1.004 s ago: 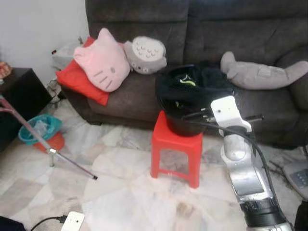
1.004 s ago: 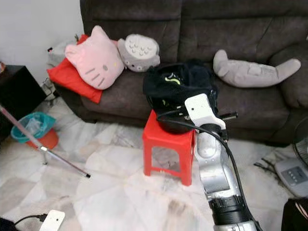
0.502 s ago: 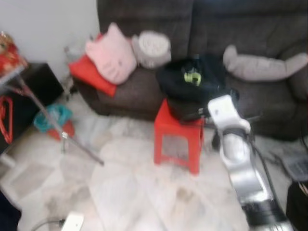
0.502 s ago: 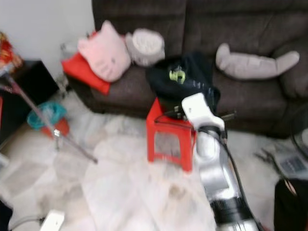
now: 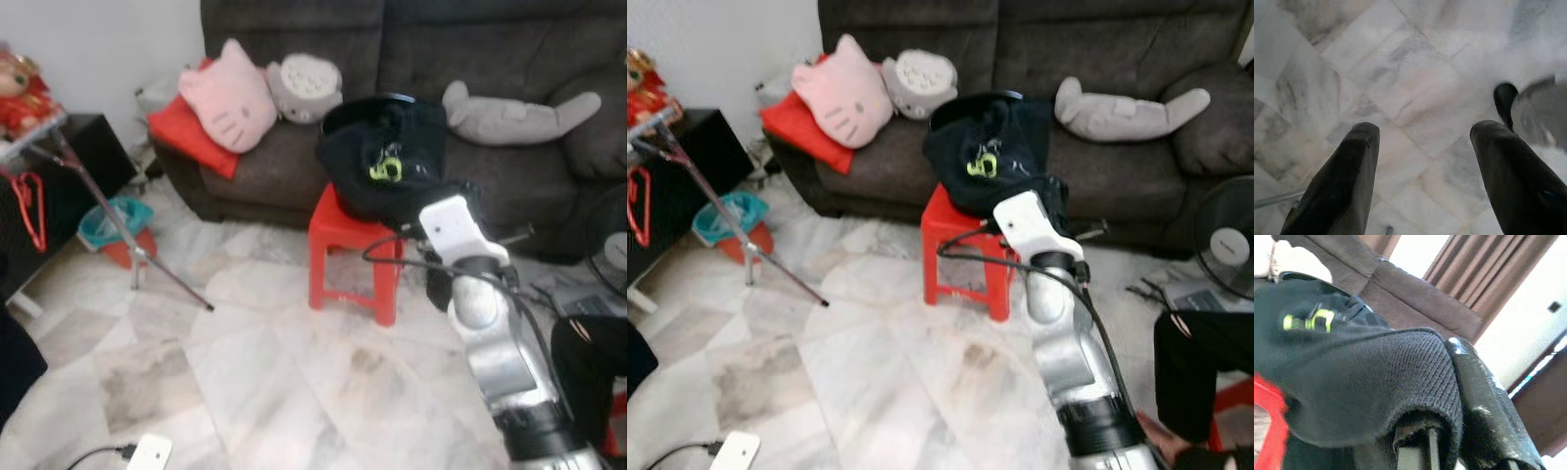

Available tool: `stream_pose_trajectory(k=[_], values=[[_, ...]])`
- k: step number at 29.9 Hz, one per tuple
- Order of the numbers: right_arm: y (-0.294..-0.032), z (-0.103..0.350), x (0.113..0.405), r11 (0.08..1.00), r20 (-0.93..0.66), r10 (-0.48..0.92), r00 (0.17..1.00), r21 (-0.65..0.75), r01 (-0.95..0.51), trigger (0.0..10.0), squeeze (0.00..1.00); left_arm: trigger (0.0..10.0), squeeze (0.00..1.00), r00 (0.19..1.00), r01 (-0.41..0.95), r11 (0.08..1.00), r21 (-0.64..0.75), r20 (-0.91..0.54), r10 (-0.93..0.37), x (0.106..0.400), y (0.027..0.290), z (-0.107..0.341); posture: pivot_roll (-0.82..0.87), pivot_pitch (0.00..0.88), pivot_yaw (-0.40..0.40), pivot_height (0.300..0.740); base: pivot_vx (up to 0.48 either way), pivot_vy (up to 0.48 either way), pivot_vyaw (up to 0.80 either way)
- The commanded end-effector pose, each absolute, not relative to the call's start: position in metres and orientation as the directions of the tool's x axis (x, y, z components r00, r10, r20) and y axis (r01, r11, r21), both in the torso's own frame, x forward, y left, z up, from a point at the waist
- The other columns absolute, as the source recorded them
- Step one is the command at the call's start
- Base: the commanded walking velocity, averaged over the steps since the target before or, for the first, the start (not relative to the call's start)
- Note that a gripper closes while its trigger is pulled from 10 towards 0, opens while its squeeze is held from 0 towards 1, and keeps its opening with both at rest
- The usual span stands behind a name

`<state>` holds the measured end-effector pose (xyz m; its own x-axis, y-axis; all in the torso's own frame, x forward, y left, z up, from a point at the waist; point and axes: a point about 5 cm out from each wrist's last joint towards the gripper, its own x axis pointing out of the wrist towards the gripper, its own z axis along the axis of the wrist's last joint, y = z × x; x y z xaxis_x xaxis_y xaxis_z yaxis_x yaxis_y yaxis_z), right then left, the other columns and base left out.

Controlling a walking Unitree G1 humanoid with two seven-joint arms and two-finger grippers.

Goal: Hang hanger

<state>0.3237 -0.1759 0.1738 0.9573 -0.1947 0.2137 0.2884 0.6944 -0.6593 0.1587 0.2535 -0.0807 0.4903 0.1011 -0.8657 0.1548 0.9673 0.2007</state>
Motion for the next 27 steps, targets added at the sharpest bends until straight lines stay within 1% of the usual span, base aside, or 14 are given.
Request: stream_pose_trajectory(k=[1,9,11,13,14,15,16,17,18,20,23,24,27], values=[[-0.169,0.172,0.324,0.703,0.216,-0.171,0.961,-0.657,0.273,10.0,0.0,10.0,0.0,0.479,0.149,0.965,0.215,-0.87,0.12,0.154,0.26,-0.08,-0.18,0.0,0.101,0.74,-0.274,0.0,0.0],[-0.179,0.153,0.322,0.709,0.144,-0.205,0.968,-0.66,0.249,10.0,0.0,10.0,0.0,0.481,0.148,0.965,0.216,-0.869,0.121,0.155,0.26,-0.08,-0.17,0.0,0.101,0.74,-0.285,0.0,0.0],[-0.184,0.146,0.322,0.72,0.115,-0.228,0.967,-0.649,0.247,10.0,0.0,10.0,0.0,0.48,0.149,0.964,0.218,-0.869,0.122,0.155,0.261,-0.08,-0.17,0.0,0.102,0.74,0.0,0.0,0.0],[-0.193,0.132,0.32,0.755,0.052,-0.266,0.963,-0.61,0.242,10.0,0.0,10.0,0.0,0.478,0.155,0.962,0.224,-0.869,0.126,0.155,0.261,-0.08,-0.17,0.0,0.105,0.74,0.0,0.0,0.0],[-0.199,0.122,0.318,0.817,-0.015,-0.292,0.956,-0.524,0.241,10.0,0.0,10.0,0.0,0.478,0.155,0.962,0.224,-0.869,0.125,0.155,0.261,-0.08,-0.17,0.0,0.107,0.74,0.0,0.0,0.0],[-0.199,0.122,0.318,0.817,-0.015,-0.292,0.956,-0.524,0.241,10.0,0.0,10.0,0.0,0.478,0.155,0.962,0.224,-0.869,0.125,0.155,0.261,-0.08,-0.17,0.0,0.107,0.74,0.0,0.0,0.0],[-0.203,0.115,0.317,0.855,-0.061,-0.305,0.95,-0.457,0.245,10.0,0.0,10.0,0.0,0.479,0.154,0.962,0.223,-0.869,0.125,0.155,0.261,-0.08,-0.17,0.0,0.107,0.74,0.0,0.0,0.0],[-0.221,0.084,0.309,0.91,-0.21,-0.355,0.911,-0.3,0.285,10.0,0.0,10.0,0.0,0.481,0.151,0.963,0.223,-0.868,0.126,0.156,0.261,-0.08,-0.16,0.0,0.106,0.74,0.0,0.0,0.0],[-0.226,0.074,0.306,0.916,-0.252,-0.365,0.896,-0.271,0.296,10.0,0.0,10.0,0.0,0.482,0.149,0.963,0.223,-0.867,0.127,0.156,0.261,-0.08,-0.16,0.0,0.106,0.74,0.0,0.0,0.0],[-0.234,0.058,0.299,0.921,-0.315,-0.374,0.873,-0.234,0.31,10.0,0.0,10.0,0.0,0.483,0.147,0.963,0.224,-0.866,0.127,0.157,0.261,-0.079,-0.16,0.0,0.106,0.74,0.0,0.0,0.0],[-0.236,0.052,0.297,0.922,-0.333,-0.377,0.864,-0.226,0.315,10.0,0.0,10.0,0.0,0.483,0.147,0.963,0.224,-0.866,0.128,0.157,0.261,-0.079,-0.16,0.0,0.109,0.74,0.0,0.0,0.0],[-0.236,0.044,0.294,0.929,-0.365,-0.357,0.86,-0.232,0.288,10.0,0.0,10.0,0.0,0.484,0.147,0.963,0.226,-0.865,0.129,0.157,0.261,-0.079,-0.16,0.0,0.111,0.74,0.0,0.0,0.0],[-0.231,0.035,0.291,0.938,-0.39,-0.319,0.864,-0.258,0.231,10.0,0.0,10.0,0.0,0.485,0.148,0.962,0.228,-0.865,0.13,0.158,0.261,-0.079,-0.15,0.0,0.111,0.74,0.0,0.0,0.0]])
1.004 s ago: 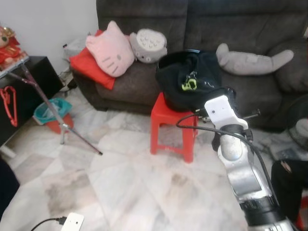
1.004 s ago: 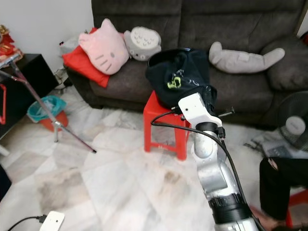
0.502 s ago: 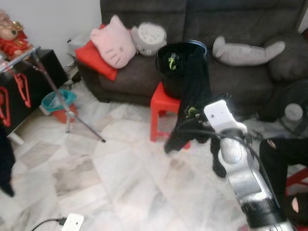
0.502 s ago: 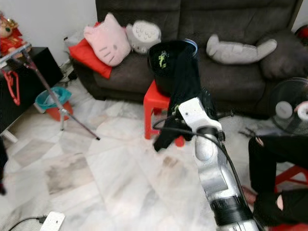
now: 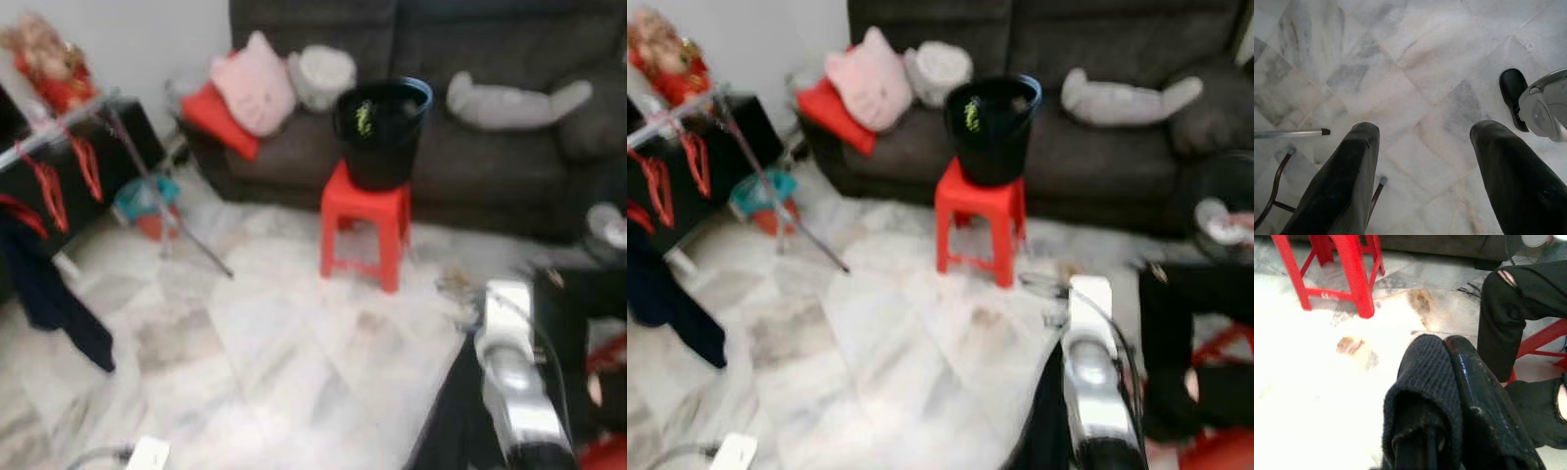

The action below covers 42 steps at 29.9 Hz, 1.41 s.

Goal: Hang hanger

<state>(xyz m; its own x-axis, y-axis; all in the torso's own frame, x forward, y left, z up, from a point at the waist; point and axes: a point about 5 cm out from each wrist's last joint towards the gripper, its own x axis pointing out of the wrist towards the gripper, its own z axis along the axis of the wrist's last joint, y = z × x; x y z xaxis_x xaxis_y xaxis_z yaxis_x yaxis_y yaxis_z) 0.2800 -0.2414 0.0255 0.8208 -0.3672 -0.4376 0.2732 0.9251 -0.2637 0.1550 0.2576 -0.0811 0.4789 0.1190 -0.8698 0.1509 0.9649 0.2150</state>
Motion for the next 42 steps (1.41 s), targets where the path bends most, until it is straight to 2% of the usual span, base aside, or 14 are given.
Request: stream_pose_trajectory(k=[1,8,23,42], values=[[-0.229,0.031,0.29,0.938,-0.399,-0.311,0.863,-0.273,0.212,10.0,0.0,10.0,0.0,0.485,0.148,0.962,0.228,-0.865,0.13,0.158,0.261,-0.079,-0.15,0.0,0.111,0.74,0.0,0.0,0.0],[-0.233,0.011,0.285,0.942,-0.456,-0.315,0.833,-0.258,0.215,10.0,0.0,10.0,0.0,0.486,0.139,0.964,0.226,-0.864,0.132,0.158,0.26,-0.079,-0.14,0.0,0.104,0.74,0.0,0.0,0.0],[-0.239,0.022,0.297,0.93,-0.39,-0.31,0.867,-0.314,0.192,10.0,0.0,10.0,0.0,0.486,0.135,0.967,0.217,-0.865,0.126,0.158,0.259,-0.08,-0.14,0.0,0.093,0.74,0.0,0.0,0.0],[-0.237,0.01,0.288,0.924,-0.417,-0.311,0.854,-0.341,0.17,10.0,0.0,10.0,0.0,0.475,0.146,0.965,0.216,-0.872,0.123,0.154,0.259,-0.081,-0.14,0.0,0.082,0.74,0.0,0.0,0.74]])
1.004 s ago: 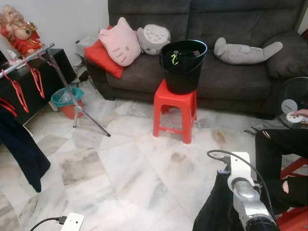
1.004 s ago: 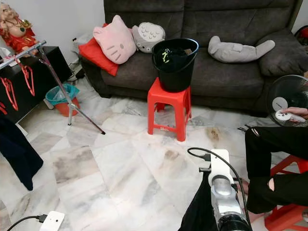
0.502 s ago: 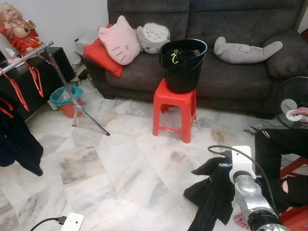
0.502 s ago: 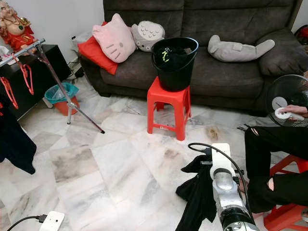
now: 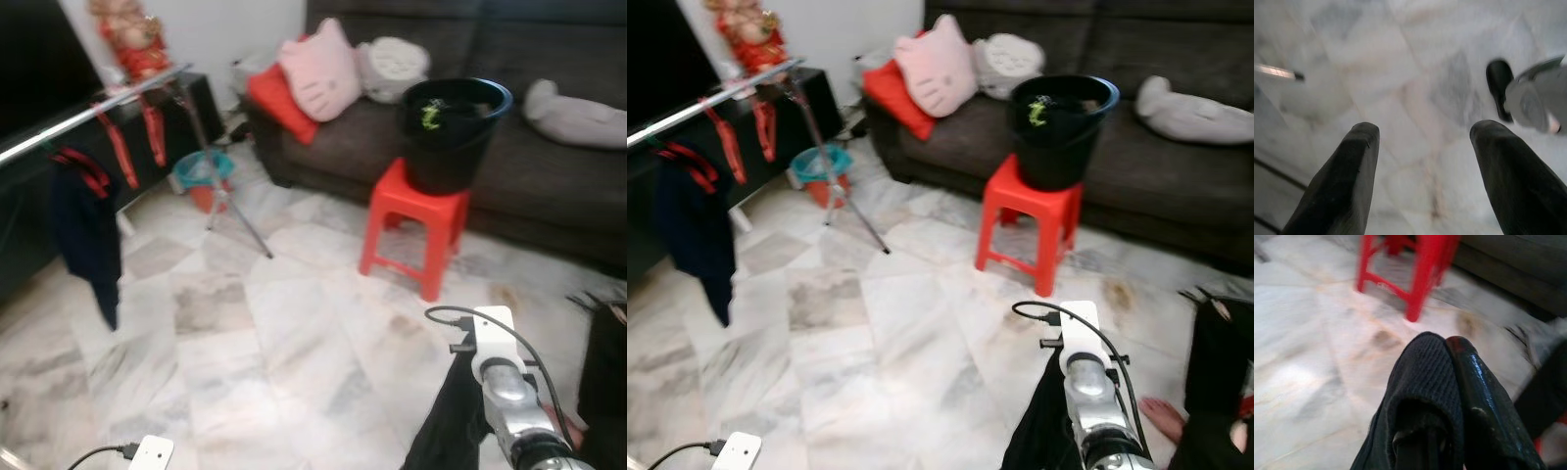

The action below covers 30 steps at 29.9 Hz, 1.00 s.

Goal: Hang hanger

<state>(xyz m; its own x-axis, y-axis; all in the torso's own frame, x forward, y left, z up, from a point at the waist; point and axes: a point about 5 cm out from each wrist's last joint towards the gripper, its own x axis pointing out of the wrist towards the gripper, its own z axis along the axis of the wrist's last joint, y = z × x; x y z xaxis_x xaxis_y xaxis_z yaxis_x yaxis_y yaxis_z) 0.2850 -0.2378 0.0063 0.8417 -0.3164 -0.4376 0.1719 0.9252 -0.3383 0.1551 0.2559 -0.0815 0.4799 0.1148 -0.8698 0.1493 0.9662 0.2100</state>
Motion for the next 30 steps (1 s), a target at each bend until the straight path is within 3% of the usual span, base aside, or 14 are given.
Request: stream_pose_trajectory(k=[1,21,30], values=[[-0.2369,0.0093,0.2876,0.924,-0.417,-0.312,0.854,-0.341,0.171,10.0,0.0,10.0,0.0,0.474,0.147,0.965,0.217,-0.872,0.124,0.1536,0.2596,-0.081,-0.14,0.0,0.083,0.74,0.0,0.0,0.8],[-0.2413,0.0124,0.2902,0.919,-0.402,-0.332,0.854,-0.343,0.196,10.0,0.0,10.0,0.0,0.476,0.138,0.966,0.218,-0.87,0.129,0.1542,0.2591,-0.081,-0.13,0.0,0.081,0.74,0.0,0.0,0.71],[-0.2413,0.012,0.2905,0.92,-0.406,-0.343,0.847,-0.325,0.217,10.0,0.0,10.0,0.0,0.477,0.134,0.967,0.215,-0.869,0.127,0.1549,0.2585,-0.081,-0.13,0.0,0.084,0.74,0.0,0.0,0.0]])
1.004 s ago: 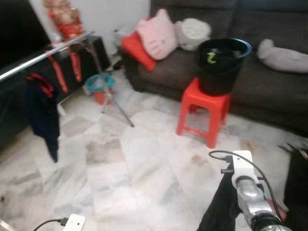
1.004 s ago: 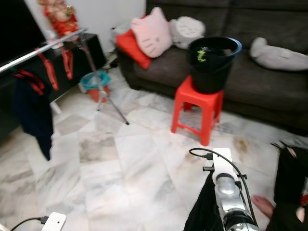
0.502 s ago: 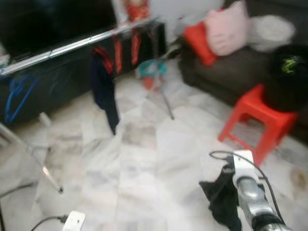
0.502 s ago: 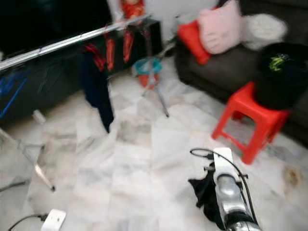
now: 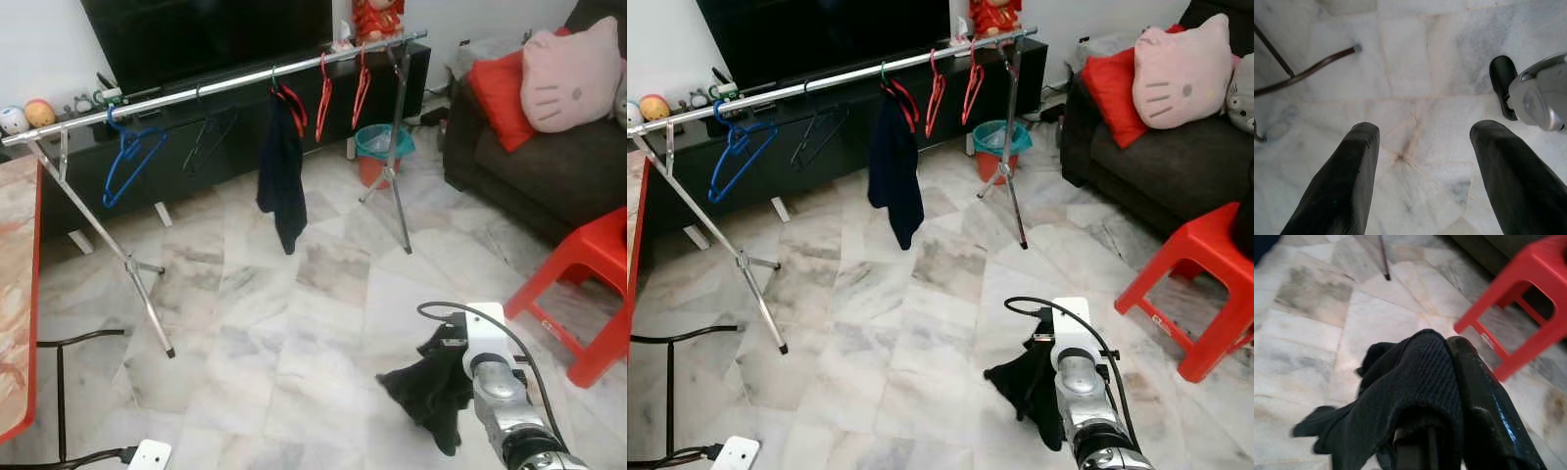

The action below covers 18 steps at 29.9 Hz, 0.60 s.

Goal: Hang hanger

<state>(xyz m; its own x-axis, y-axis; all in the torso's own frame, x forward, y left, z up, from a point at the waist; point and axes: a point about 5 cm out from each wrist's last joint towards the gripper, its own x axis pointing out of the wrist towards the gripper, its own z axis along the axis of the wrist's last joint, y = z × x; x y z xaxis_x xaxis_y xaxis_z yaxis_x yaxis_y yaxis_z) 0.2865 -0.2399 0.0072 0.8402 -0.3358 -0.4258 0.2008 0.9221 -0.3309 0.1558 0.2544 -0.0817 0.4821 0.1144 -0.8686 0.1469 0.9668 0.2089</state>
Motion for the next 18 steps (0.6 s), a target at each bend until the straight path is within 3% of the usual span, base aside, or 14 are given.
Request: stream_pose_trajectory(k=[1,11,18], values=[[-0.2408,0.012,0.2906,0.921,-0.406,-0.344,0.847,-0.321,0.22,10.0,0.0,10.0,0.0,0.476,0.132,0.968,0.213,-0.87,0.126,0.1547,0.2583,-0.0811,-0.13,0.0,0.084,0.74,0.0,0.0,0.0],[-0.2387,0.0133,0.2922,0.923,-0.394,-0.337,0.855,-0.317,0.218,10.0,0.0,10.0,0.0,0.469,0.122,0.971,0.204,-0.875,0.125,0.154,0.2579,-0.0816,-0.13,0.0,0.08,0.74,0.0,0.0,0.0],[-0.2371,0.0144,0.2933,0.922,-0.384,-0.328,0.863,-0.329,0.204,10.0,0.0,10.0,0.0,0.468,0.111,0.974,0.198,-0.875,0.124,0.154,0.2579,-0.0816,-0.13,0.0,0.082,0.74,0.257,0.0,0.0]])
